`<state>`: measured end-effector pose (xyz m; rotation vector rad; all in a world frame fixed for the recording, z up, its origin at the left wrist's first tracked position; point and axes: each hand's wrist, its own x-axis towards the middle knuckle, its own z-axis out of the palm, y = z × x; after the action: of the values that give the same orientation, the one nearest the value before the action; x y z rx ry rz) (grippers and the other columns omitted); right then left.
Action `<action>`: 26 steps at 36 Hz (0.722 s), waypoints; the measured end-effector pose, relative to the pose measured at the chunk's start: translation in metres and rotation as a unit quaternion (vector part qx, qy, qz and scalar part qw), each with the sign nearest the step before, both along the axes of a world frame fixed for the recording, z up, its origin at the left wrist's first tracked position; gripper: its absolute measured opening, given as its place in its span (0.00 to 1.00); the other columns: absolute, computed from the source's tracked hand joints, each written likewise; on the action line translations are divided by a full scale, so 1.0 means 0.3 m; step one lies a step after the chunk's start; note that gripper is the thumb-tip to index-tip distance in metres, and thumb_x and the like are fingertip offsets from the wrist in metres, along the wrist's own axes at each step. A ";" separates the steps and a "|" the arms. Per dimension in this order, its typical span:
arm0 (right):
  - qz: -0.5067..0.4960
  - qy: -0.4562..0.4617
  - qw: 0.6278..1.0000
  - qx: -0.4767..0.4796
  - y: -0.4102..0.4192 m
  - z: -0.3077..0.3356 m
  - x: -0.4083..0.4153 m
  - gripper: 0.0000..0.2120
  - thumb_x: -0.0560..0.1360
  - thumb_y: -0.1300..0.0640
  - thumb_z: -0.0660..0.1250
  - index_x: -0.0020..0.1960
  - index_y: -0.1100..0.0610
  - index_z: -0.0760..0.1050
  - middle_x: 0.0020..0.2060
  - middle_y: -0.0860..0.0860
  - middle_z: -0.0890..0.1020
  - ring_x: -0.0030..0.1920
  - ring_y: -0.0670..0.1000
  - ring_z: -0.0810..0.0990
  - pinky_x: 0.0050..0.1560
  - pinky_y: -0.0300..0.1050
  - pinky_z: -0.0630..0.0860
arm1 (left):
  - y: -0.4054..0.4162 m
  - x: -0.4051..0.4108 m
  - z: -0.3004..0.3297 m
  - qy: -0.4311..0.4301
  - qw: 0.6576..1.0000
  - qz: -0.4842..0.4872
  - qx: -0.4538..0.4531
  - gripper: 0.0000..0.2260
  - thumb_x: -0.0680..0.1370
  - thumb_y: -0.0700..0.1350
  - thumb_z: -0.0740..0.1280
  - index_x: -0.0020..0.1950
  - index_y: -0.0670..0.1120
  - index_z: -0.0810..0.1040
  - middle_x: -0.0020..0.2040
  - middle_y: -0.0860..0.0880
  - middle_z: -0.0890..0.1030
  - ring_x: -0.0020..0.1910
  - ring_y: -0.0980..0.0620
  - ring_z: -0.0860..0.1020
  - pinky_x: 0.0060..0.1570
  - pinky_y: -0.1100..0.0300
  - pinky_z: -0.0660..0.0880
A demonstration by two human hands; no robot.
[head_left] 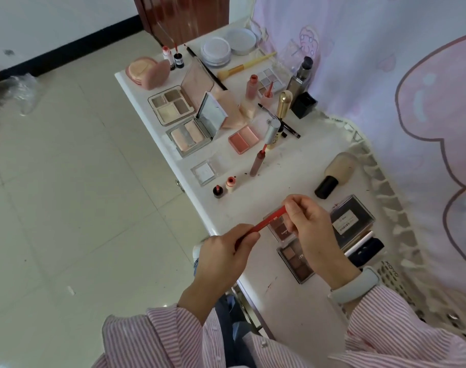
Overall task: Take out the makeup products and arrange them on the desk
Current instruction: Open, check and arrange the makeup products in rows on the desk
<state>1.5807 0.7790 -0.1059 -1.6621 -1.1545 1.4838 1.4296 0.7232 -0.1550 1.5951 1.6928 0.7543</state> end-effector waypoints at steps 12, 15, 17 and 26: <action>-0.064 0.014 0.990 -0.122 0.179 -0.057 0.068 0.07 0.78 0.61 0.61 0.42 0.59 0.74 0.29 0.51 0.76 0.26 0.47 0.68 0.25 0.36 0.63 | -0.012 -0.066 0.009 -0.028 0.993 0.028 -0.114 0.06 0.81 0.39 0.52 0.54 0.50 0.58 0.43 0.51 0.74 0.36 0.55 0.73 0.36 0.62 0.65; -0.017 -0.011 0.990 -0.143 0.213 -0.084 0.035 0.06 0.77 0.61 0.62 0.42 0.60 0.74 0.30 0.52 0.78 0.26 0.47 0.71 0.24 0.36 0.65 | -0.010 -0.049 -0.020 -0.024 0.996 0.026 -0.077 0.05 0.81 0.40 0.53 0.56 0.48 0.61 0.47 0.50 0.75 0.41 0.56 0.73 0.42 0.65 0.66; 0.004 -0.037 0.989 -0.143 0.225 -0.089 0.008 0.04 0.77 0.60 0.62 0.46 0.60 0.74 0.32 0.53 0.80 0.26 0.47 0.73 0.24 0.36 0.67 | -0.005 -0.028 -0.044 -0.024 0.997 0.038 -0.058 0.08 0.81 0.41 0.55 0.60 0.45 0.65 0.53 0.49 0.76 0.49 0.55 0.74 0.48 0.67 0.67; 0.034 -0.247 0.965 0.075 0.229 -0.047 0.055 0.09 0.78 0.57 0.60 0.57 0.58 0.72 0.43 0.50 0.79 0.37 0.44 0.75 0.39 0.36 0.71 | 0.072 0.070 -0.097 0.209 0.964 0.079 0.143 0.11 0.76 0.50 0.61 0.44 0.46 0.80 0.41 0.51 0.80 0.42 0.51 0.74 0.45 0.59 0.62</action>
<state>1.5974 0.8478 -0.1200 -1.9596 -1.5564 1.0100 1.4505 0.7448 -0.1840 1.9395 2.1073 0.8108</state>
